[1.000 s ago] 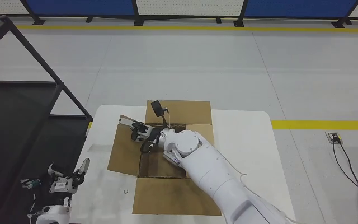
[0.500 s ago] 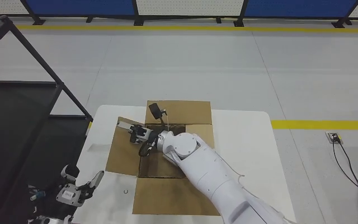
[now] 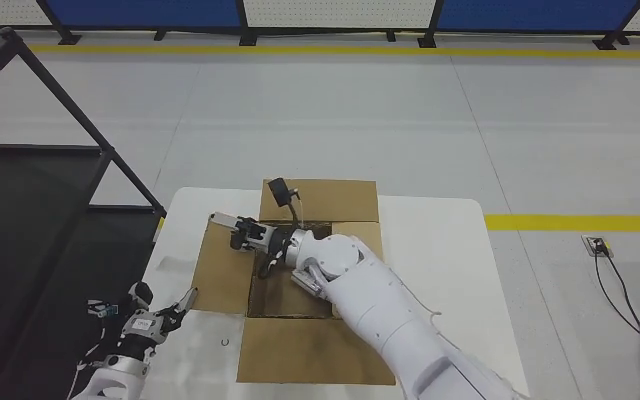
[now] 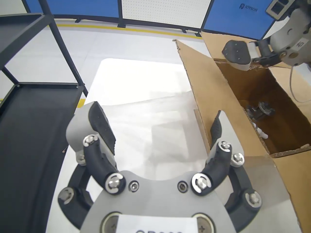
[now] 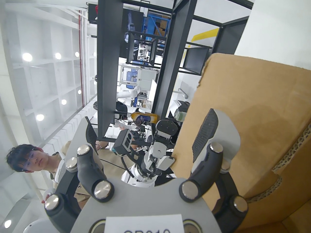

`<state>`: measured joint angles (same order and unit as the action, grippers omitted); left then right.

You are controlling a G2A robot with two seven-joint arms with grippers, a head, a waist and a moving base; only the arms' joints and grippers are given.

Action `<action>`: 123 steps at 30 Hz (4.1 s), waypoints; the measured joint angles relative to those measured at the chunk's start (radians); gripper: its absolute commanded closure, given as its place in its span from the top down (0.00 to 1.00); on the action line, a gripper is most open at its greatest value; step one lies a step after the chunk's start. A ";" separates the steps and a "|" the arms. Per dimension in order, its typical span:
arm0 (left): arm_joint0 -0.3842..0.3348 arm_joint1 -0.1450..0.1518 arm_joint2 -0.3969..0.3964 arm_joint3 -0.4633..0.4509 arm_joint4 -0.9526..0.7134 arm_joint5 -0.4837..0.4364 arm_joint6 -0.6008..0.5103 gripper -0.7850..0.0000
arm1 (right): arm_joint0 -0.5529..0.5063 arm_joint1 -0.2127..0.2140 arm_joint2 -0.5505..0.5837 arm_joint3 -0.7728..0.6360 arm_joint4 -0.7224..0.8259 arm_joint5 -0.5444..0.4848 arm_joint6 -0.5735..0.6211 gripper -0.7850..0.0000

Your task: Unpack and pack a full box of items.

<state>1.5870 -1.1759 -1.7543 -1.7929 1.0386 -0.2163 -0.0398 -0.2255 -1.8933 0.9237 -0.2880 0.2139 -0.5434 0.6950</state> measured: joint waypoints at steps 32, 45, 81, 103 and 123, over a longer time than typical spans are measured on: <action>-0.080 0.004 0.062 0.145 0.118 -0.003 -0.058 1.00 | -0.226 0.193 0.240 -0.475 0.039 -0.009 0.294 1.00; -0.040 0.004 0.013 0.059 0.083 0.030 0.005 1.00 | -0.259 0.215 0.249 -0.532 0.036 0.025 0.292 1.00; 0.017 -0.008 0.184 -0.447 0.051 0.013 -0.253 1.00 | -0.690 0.375 0.567 -1.135 -0.069 0.041 0.404 1.00; -0.131 -0.003 0.216 -0.358 -0.047 -0.066 -0.401 1.00 | -0.704 0.384 0.542 -1.188 -0.093 0.033 0.429 1.00; -0.473 -0.017 0.369 -0.101 -0.403 0.061 -0.772 1.00 | -0.804 0.476 0.670 -1.358 0.089 0.018 0.600 1.00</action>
<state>1.1135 -1.1930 -1.3856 -1.8942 0.6355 -0.1556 -0.8118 -1.0299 -1.4176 1.5938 -1.6460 0.3032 -0.5257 1.2946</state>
